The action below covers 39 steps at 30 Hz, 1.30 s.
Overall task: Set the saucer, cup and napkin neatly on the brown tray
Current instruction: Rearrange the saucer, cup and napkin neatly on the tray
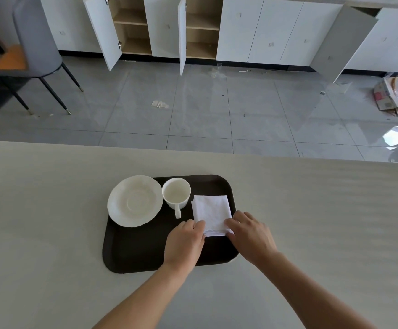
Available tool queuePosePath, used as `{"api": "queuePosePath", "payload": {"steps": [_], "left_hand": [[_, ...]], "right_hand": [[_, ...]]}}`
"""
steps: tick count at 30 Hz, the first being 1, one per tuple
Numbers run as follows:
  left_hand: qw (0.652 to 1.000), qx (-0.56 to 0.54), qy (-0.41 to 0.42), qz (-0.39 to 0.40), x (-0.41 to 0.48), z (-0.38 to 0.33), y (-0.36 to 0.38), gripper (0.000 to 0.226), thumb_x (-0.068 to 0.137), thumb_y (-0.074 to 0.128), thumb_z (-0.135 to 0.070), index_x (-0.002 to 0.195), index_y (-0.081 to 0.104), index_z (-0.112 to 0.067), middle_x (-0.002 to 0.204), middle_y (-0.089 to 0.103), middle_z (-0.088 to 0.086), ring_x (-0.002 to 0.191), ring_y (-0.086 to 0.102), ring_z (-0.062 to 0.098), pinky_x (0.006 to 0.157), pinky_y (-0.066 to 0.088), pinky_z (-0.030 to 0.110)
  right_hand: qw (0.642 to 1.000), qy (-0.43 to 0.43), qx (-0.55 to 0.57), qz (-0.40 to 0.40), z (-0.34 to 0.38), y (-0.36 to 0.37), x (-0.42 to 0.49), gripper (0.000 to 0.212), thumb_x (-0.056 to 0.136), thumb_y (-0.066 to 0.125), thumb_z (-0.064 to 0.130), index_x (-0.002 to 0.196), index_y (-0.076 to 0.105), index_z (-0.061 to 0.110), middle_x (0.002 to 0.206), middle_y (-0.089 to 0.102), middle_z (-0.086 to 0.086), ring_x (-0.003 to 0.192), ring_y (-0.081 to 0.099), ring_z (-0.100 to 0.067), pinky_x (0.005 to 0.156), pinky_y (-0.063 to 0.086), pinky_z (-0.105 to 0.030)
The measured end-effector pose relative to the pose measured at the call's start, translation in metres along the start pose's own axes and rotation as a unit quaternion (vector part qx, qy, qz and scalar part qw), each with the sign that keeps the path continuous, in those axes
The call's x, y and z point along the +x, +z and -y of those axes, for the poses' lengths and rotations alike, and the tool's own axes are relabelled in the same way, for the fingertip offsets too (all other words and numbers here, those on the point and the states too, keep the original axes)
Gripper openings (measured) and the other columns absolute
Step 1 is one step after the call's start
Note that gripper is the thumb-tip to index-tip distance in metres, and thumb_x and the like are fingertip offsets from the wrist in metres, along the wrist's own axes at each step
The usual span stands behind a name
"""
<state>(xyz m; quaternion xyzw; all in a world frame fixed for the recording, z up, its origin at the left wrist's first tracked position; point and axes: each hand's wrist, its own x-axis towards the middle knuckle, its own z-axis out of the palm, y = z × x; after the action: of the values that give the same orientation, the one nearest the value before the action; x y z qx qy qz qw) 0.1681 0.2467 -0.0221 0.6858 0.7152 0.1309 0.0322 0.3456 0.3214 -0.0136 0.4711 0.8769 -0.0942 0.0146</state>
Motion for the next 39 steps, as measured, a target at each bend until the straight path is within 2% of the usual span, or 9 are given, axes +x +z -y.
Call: {"api": "queuePosePath", "payload": {"steps": [3, 10, 16, 19, 25, 32, 39], "left_hand": [[1.0, 0.019, -0.001, -0.003, 0.003, -0.002, 0.002, 0.023, 0.067, 0.085, -0.017, 0.083, 0.068, -0.015, 0.059, 0.055, -0.001, 0.048, 0.048, 0.014, 0.039, 0.039, 0.024], [0.998, 0.043, -0.042, -0.002, 0.012, -0.01, 0.006, 0.026, 0.065, 0.086, -0.015, 0.084, 0.068, -0.016, 0.06, 0.055, -0.001, 0.05, 0.05, 0.015, 0.042, 0.035, 0.024], [0.997, -0.001, -0.078, 0.002, 0.016, -0.013, 0.008, 0.033, 0.072, 0.081, -0.018, 0.102, 0.068, -0.013, 0.071, 0.06, 0.001, 0.058, 0.054, 0.015, 0.047, 0.038, 0.023], [0.997, -0.008, -0.08, 0.016, 0.015, -0.014, 0.01, 0.04, 0.076, 0.079, -0.024, 0.112, 0.066, -0.012, 0.08, 0.062, 0.003, 0.065, 0.057, 0.016, 0.051, 0.046, 0.024], [0.997, 0.029, -0.063, 0.022, 0.02, -0.013, 0.01, 0.037, 0.08, 0.075, -0.024, 0.113, 0.066, -0.01, 0.082, 0.061, 0.005, 0.066, 0.057, 0.018, 0.051, 0.05, 0.028], [0.993, 0.029, -0.084, 0.083, 0.022, -0.018, 0.007, 0.054, 0.076, 0.067, -0.025, 0.126, 0.057, -0.005, 0.093, 0.059, 0.009, 0.076, 0.057, 0.023, 0.061, 0.051, 0.032], [0.99, 0.031, -0.089, 0.103, 0.02, -0.017, 0.008, 0.062, 0.077, 0.061, -0.026, 0.134, 0.05, -0.005, 0.103, 0.057, 0.011, 0.082, 0.055, 0.024, 0.068, 0.051, 0.034]], "right_hand": [[1.0, -0.001, -0.004, -0.002, -0.002, 0.001, 0.005, 0.011, 0.092, 0.057, 0.024, 0.099, 0.065, 0.02, 0.098, 0.06, 0.002, 0.091, 0.058, -0.023, 0.058, 0.054, -0.037], [1.0, 0.001, 0.009, -0.019, -0.004, 0.002, 0.016, 0.006, 0.089, 0.064, 0.019, 0.093, 0.067, 0.02, 0.093, 0.06, 0.001, 0.085, 0.06, -0.024, 0.052, 0.054, -0.037], [0.999, -0.007, 0.013, -0.038, -0.007, 0.003, 0.022, 0.005, 0.084, 0.071, 0.017, 0.088, 0.068, 0.017, 0.088, 0.06, 0.0, 0.077, 0.059, -0.025, 0.046, 0.053, -0.036], [0.999, -0.007, 0.013, -0.042, -0.006, 0.003, 0.025, 0.006, 0.083, 0.072, 0.017, 0.088, 0.067, 0.017, 0.088, 0.06, -0.001, 0.077, 0.06, -0.025, 0.046, 0.053, -0.036], [0.999, -0.008, 0.016, -0.049, -0.008, 0.004, 0.032, 0.005, 0.084, 0.069, 0.015, 0.089, 0.068, 0.015, 0.09, 0.06, -0.001, 0.08, 0.06, -0.025, 0.046, 0.052, -0.035], [0.998, -0.004, 0.023, -0.056, -0.008, 0.006, 0.037, 0.008, 0.081, 0.071, 0.015, 0.088, 0.067, 0.016, 0.089, 0.059, 0.0, 0.079, 0.059, -0.024, 0.043, 0.049, -0.033], [0.997, -0.001, 0.03, -0.064, -0.008, 0.009, 0.039, 0.009, 0.081, 0.071, 0.015, 0.088, 0.065, 0.016, 0.088, 0.057, 0.0, 0.078, 0.057, -0.024, 0.042, 0.046, -0.03]]}}
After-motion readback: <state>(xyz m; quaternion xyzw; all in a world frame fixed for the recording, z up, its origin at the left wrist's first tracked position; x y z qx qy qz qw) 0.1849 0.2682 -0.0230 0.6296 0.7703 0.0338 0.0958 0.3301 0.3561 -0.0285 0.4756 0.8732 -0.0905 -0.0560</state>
